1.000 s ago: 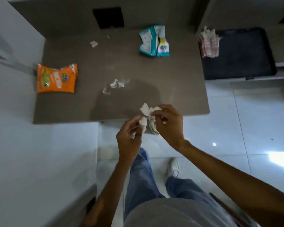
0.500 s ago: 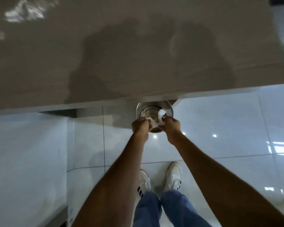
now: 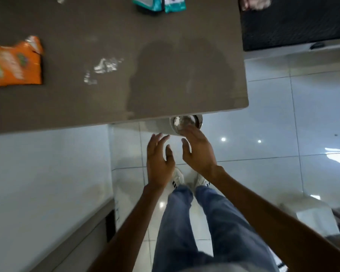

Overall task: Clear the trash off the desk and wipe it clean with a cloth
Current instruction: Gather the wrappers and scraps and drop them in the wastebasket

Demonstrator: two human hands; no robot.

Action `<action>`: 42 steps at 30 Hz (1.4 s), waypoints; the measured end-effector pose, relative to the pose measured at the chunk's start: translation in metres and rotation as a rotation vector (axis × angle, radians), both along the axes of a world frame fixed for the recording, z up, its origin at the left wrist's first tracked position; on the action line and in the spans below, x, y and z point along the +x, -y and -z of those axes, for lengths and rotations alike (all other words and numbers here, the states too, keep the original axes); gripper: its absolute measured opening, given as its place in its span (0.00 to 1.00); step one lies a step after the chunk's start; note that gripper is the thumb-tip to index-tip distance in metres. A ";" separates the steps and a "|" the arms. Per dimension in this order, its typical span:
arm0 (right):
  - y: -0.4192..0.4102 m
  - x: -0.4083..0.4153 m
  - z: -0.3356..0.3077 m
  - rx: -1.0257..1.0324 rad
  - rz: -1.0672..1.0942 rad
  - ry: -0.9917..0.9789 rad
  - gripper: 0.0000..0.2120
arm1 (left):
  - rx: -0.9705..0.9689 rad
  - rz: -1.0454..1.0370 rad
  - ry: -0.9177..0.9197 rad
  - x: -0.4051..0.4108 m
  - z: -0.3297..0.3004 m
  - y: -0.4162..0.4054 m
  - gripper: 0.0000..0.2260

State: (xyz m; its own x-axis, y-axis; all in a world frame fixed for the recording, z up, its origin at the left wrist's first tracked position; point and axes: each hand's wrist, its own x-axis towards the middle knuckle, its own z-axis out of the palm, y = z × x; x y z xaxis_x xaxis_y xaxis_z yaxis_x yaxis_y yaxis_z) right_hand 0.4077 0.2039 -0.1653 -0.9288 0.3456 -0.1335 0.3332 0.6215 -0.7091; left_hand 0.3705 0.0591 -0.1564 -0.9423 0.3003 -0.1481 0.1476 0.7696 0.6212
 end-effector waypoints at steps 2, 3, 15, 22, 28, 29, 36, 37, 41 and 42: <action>0.000 -0.017 -0.033 0.103 -0.078 -0.149 0.18 | -0.072 0.017 -0.220 -0.023 -0.037 0.018 0.16; 0.000 -0.031 -0.046 0.152 -0.102 -0.194 0.20 | -0.118 0.015 -0.309 -0.039 -0.051 0.028 0.18; -0.037 -0.370 -0.102 0.501 0.158 0.101 0.32 | -0.453 -0.462 -0.149 -0.372 -0.082 0.124 0.35; -0.052 -0.400 -0.073 0.351 0.230 0.174 0.29 | -0.317 -0.549 0.071 -0.421 -0.054 0.142 0.24; -0.060 -0.379 -0.102 0.054 0.372 -0.108 0.26 | 0.153 -0.753 -0.050 -0.394 -0.078 0.127 0.19; -0.054 -0.365 -0.111 0.025 0.367 -0.196 0.26 | 0.149 -0.721 -0.109 -0.376 -0.088 0.118 0.20; 0.013 -0.163 -0.121 -0.077 0.037 -0.590 0.23 | 0.427 -0.408 -0.453 -0.140 -0.099 0.036 0.19; 0.021 -0.123 -0.113 -0.107 -0.016 -0.556 0.23 | 0.454 -0.366 -0.428 -0.102 -0.093 0.027 0.16; 0.036 0.012 -0.073 -0.282 -0.030 -0.246 0.13 | 0.542 -0.264 -0.216 0.020 -0.052 0.005 0.10; 0.035 0.029 -0.059 -0.335 0.017 -0.084 0.11 | 0.552 -0.274 -0.074 0.040 -0.038 -0.001 0.11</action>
